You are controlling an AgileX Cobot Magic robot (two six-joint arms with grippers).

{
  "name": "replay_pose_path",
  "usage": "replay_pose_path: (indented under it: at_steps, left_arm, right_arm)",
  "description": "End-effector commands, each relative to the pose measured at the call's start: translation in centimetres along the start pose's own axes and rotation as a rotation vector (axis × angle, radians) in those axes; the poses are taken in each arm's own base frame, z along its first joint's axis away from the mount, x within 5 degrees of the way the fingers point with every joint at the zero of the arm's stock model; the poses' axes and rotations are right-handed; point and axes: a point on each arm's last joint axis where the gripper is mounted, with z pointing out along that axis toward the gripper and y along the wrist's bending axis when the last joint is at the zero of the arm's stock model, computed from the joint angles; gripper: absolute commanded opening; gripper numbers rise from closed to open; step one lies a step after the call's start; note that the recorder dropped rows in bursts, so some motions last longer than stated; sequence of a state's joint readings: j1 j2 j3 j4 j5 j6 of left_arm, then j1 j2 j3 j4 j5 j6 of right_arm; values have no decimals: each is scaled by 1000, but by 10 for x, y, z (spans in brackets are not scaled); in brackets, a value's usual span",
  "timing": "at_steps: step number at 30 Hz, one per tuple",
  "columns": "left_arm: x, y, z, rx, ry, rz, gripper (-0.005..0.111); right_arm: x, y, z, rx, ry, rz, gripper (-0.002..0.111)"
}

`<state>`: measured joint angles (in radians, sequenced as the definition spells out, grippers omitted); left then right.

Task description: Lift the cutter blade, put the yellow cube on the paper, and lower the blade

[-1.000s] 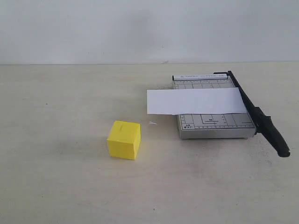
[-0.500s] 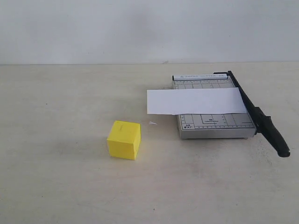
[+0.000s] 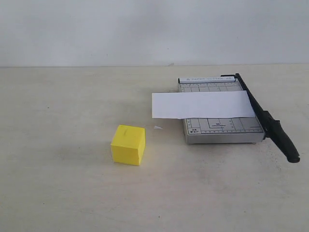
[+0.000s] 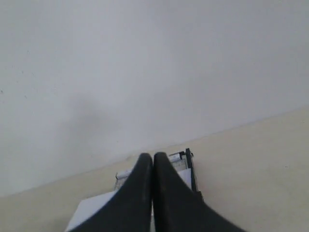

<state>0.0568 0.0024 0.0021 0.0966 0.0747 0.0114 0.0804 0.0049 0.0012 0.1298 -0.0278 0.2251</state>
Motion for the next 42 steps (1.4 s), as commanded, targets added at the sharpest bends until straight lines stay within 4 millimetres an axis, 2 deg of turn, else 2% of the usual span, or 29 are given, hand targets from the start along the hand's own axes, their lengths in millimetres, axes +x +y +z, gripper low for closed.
replay_pose_path:
  at_steps: [1,3,5,6,8,9,11,13,16,19,21,27,31,32,37,39,42]
  left_arm:
    - [-1,0,0,8,-4,-6,4]
    - [-1,0,0,8,-4,-6,4]
    - [-1,0,0,8,-4,-6,4]
    - [-1,0,0,8,-4,-6,4]
    - [-1,0,0,8,-4,-6,4]
    - [-1,0,0,8,-4,-6,4]
    - [-1,-1,0,20,-5,-6,4]
    - [-1,-3,0,48,-9,-7,4]
    - [-1,-3,0,58,-9,-7,4]
    - [-1,-3,0,51,-9,-7,4]
    - [-1,-2,0,38,-7,-7,4]
    - [-1,1,0,-10,-2,-6,4]
    - [-1,1,0,-25,-1,-6,4]
    - [-1,1,0,-25,-1,-6,4]
    - [-1,1,0,-25,-1,-6,4]
    - [-1,1,0,-25,-1,-6,4]
    - [-1,1,0,-25,-1,-6,4]
  right_arm:
    - [-12,3,1,-27,-130,30,0]
    - [-1,-1,14,28,21,-56,0]
    - [27,-11,38,146,408,-51,0]
    - [29,-11,47,170,486,-51,0]
    - [24,-9,80,182,578,-116,0]
    - [15,-6,103,141,596,-256,0]
    - [-6,2,131,114,576,-315,0]
    - [-28,12,145,100,611,-324,2]
    - [-35,16,146,87,684,-351,16]
    - [-37,17,148,79,649,-373,40]
    - [-39,17,150,74,620,-387,48]
    - [-45,18,153,69,541,-394,50]
    - [-44,19,154,77,476,-329,50]
    - [-38,17,152,80,452,-331,50]
    - [21,-9,128,139,510,-309,50]
    - [31,-13,123,148,492,-310,50]
    - [32,-13,124,127,446,-335,50]
